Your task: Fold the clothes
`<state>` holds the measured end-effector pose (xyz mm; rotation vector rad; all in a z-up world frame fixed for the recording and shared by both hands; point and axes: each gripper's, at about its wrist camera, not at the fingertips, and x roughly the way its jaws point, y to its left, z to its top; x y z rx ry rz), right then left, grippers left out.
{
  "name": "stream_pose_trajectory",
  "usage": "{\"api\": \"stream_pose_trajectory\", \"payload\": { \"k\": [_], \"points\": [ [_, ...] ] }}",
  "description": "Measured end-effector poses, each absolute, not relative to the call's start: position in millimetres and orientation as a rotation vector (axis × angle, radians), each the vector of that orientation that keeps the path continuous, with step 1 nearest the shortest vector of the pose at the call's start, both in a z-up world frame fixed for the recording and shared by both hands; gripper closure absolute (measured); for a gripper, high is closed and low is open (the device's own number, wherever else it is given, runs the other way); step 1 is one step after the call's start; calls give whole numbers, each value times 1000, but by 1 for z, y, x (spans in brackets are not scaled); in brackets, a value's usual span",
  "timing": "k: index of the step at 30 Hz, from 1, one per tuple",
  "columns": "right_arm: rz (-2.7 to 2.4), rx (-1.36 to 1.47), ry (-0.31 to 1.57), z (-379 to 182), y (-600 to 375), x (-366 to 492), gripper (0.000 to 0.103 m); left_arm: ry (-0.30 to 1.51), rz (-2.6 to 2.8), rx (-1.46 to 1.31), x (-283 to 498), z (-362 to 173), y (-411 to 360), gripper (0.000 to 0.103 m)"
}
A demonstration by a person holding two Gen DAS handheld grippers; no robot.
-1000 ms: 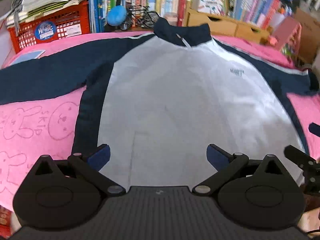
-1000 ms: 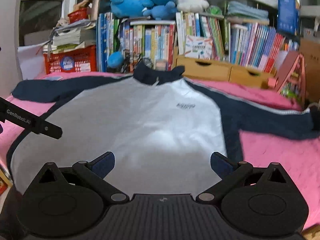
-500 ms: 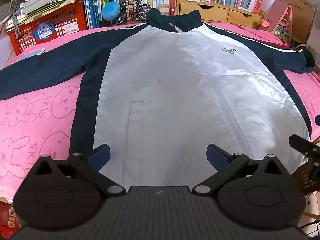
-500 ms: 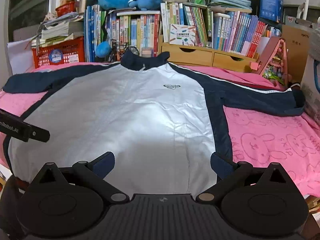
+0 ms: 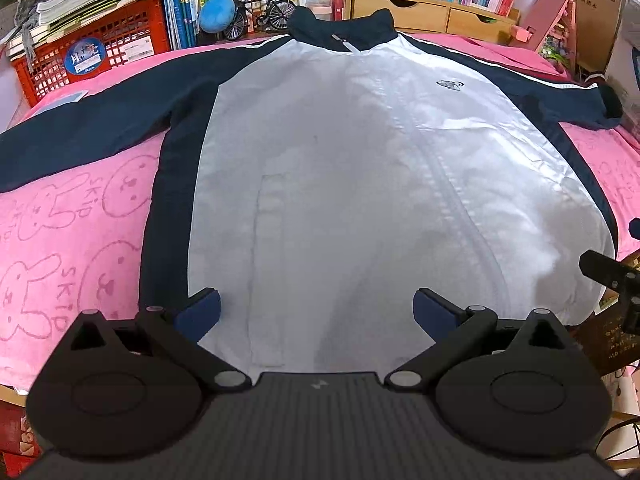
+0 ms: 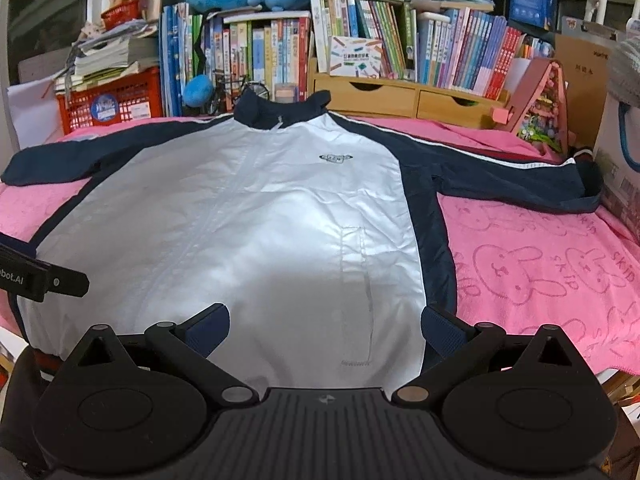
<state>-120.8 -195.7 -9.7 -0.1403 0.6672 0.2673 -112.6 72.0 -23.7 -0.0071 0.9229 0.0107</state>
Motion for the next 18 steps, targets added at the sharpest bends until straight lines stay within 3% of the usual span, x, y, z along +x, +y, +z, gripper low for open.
{"api": "stream_pose_trajectory", "payload": {
  "k": [18],
  "points": [
    [307,-152,686,-14,-191,-123,0,932,9,10,-114,-28,65,0]
  ]
}}
